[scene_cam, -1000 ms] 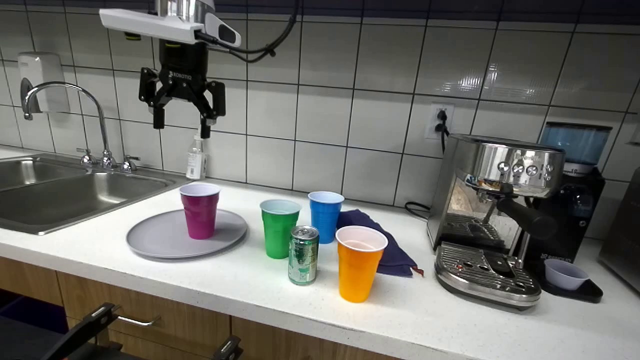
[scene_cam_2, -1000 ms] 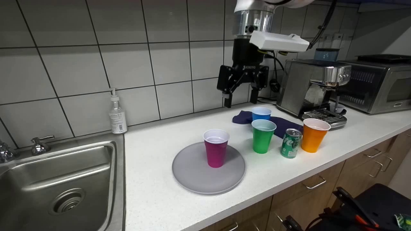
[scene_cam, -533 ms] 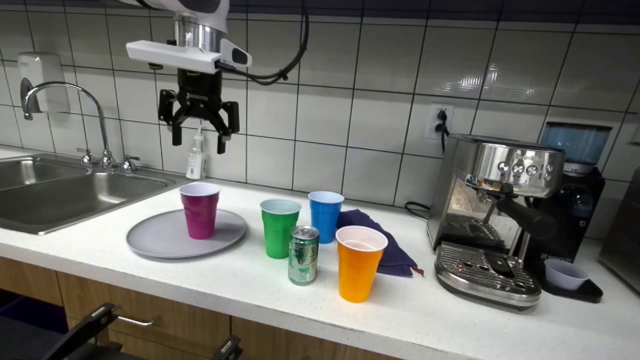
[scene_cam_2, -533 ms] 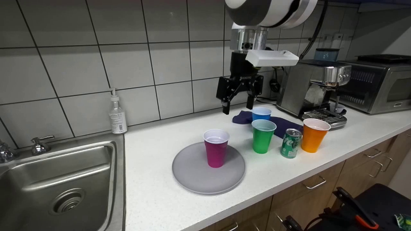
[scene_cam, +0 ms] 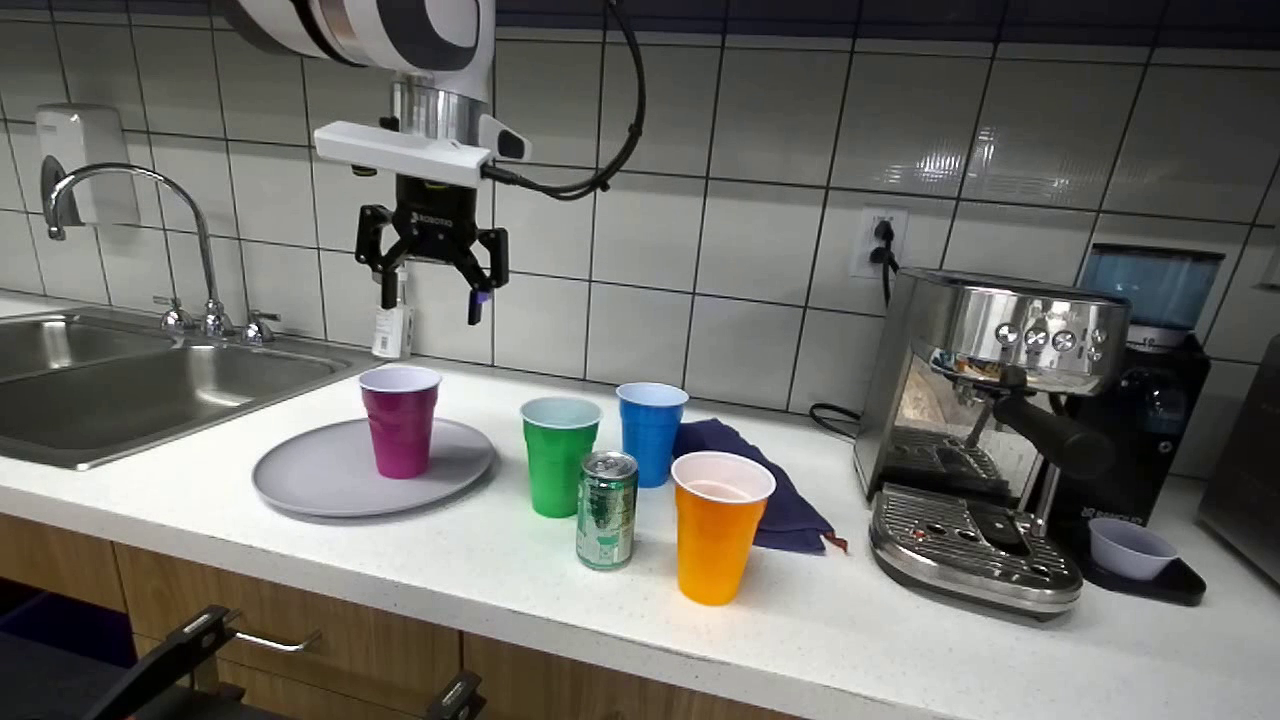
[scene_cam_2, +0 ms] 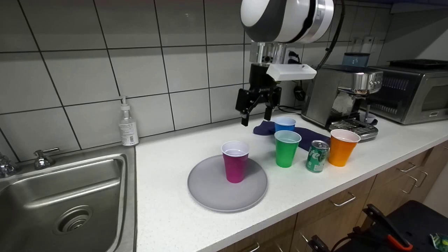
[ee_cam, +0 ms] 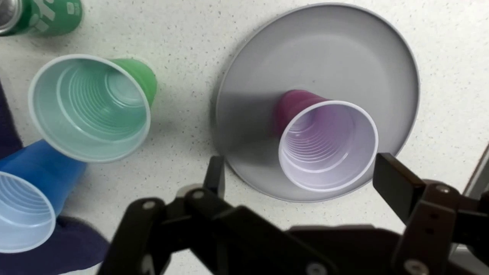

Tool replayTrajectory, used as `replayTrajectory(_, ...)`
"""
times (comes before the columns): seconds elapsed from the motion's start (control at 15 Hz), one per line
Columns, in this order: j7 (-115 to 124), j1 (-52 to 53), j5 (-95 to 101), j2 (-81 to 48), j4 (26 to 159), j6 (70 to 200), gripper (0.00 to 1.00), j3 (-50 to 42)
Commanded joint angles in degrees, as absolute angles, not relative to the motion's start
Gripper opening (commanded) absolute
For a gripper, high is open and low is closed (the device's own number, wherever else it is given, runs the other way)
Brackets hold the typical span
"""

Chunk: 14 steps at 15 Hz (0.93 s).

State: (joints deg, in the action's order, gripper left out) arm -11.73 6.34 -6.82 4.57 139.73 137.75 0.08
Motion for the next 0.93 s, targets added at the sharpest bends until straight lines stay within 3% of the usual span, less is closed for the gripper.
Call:
replayTrajectory(0.0, -17.19, 5.36, -9.72, 1.17, 137.09, 139.33, 1.00, 0.43)
replayTrajectory(0.87, -23.05, 3.70, -11.76, -6.38, 134.01, 141.49, 1.00, 1.73)
